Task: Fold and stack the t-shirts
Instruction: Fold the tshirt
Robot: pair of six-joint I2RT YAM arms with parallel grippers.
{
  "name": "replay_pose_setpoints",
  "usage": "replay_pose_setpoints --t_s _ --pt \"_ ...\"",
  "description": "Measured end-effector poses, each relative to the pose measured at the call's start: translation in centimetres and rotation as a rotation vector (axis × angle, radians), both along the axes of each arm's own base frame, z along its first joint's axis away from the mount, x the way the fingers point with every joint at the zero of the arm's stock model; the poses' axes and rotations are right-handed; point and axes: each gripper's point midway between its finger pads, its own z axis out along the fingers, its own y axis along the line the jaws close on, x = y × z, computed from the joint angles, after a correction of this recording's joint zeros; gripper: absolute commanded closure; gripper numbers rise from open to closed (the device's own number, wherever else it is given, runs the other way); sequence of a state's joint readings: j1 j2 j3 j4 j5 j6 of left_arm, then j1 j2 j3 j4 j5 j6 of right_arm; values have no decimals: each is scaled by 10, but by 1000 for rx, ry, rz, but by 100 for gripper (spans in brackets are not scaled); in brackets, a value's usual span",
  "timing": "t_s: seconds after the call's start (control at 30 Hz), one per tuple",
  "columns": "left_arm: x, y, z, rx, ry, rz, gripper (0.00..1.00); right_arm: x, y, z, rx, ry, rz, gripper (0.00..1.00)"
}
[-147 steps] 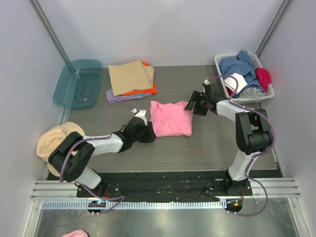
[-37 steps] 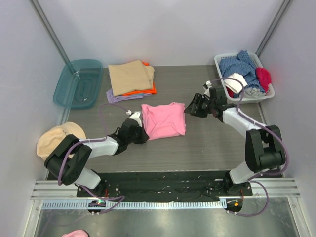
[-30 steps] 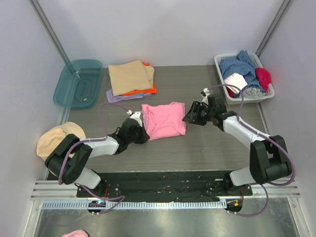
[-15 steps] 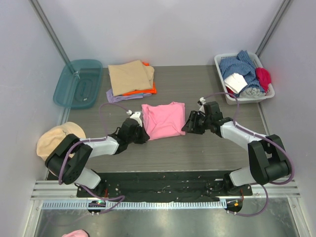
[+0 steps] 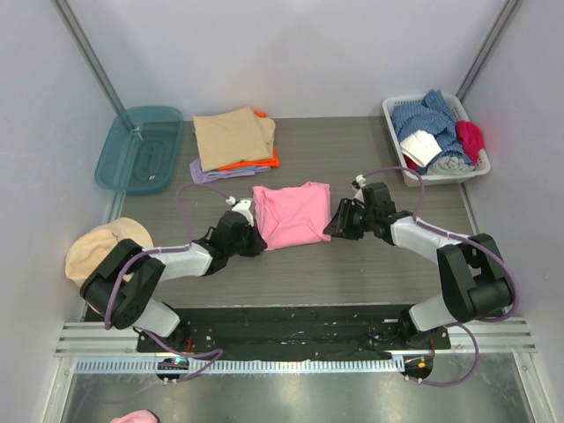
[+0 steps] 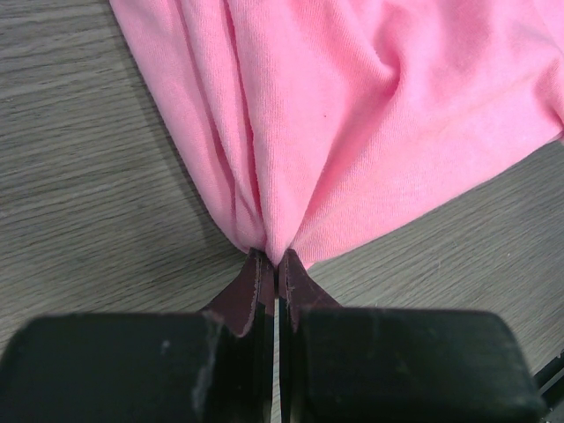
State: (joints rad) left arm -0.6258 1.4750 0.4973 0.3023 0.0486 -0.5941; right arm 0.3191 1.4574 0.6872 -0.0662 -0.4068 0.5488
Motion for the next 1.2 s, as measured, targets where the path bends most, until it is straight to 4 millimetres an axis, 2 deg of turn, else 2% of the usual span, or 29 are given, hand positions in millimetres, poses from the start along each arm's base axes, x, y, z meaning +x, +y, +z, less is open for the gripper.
replay_pose_setpoints --t_s 0.07,0.2,0.3,0.83,1.2 --pt "0 0 0 0 0 0 100 1 1 0 4 -3 -1 64" --pt "0 0 0 0 0 0 100 2 2 -2 9 2 -1 91" --pt "0 0 0 0 0 1 100 2 3 -4 9 8 -2 99" --pt "-9 13 13 3 -23 26 100 0 -12 -16 -85 40 -54 99" --pt "-15 17 9 9 -14 25 100 -5 -14 -19 -103 60 -53 99"
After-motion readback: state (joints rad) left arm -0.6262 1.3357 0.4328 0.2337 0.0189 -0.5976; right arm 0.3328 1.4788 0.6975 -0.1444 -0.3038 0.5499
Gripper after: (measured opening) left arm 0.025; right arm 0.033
